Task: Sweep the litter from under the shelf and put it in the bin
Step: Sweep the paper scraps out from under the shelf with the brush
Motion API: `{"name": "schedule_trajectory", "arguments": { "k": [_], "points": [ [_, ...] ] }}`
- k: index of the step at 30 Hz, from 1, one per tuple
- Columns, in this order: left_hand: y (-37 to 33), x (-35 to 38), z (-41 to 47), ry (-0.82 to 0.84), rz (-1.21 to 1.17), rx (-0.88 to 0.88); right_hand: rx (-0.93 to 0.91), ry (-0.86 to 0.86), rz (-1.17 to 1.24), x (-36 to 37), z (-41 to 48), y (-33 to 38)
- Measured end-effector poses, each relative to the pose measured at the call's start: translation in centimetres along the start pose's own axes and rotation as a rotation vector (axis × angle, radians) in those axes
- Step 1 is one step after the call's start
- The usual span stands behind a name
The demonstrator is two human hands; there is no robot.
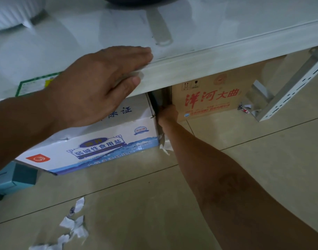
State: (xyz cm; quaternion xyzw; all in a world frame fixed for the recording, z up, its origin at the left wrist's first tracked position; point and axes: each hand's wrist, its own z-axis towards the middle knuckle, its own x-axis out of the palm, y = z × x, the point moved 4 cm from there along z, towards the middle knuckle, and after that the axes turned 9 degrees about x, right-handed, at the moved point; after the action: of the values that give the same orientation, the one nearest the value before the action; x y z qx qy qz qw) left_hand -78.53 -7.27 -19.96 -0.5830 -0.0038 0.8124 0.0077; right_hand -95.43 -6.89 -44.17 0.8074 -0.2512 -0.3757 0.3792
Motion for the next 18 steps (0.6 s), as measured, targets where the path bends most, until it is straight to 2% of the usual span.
{"name": "schedule_trajectory", "arguments": {
  "k": [3,7,12,18],
  "points": [
    [0.1,0.0,0.1,-0.006,-0.002,0.004,-0.041,-0.079,-0.13,-1.6,-1.1,-1.3],
    [-0.1,0.2,0.1,-0.018,0.003,0.021,-0.212,-0.215,-0.097,-5.5,-3.9,-4.2],
    [0.0,-0.1,0.0,-0.023,0.039,0.025,-0.263,-0.111,-0.09,-2.9,-2.6,-3.0],
    [0.0,-0.1,0.0,-0.013,0.021,0.0,-0.203,-0.084,-0.355,-0.6,-0.6,-0.5]
  ]
}}
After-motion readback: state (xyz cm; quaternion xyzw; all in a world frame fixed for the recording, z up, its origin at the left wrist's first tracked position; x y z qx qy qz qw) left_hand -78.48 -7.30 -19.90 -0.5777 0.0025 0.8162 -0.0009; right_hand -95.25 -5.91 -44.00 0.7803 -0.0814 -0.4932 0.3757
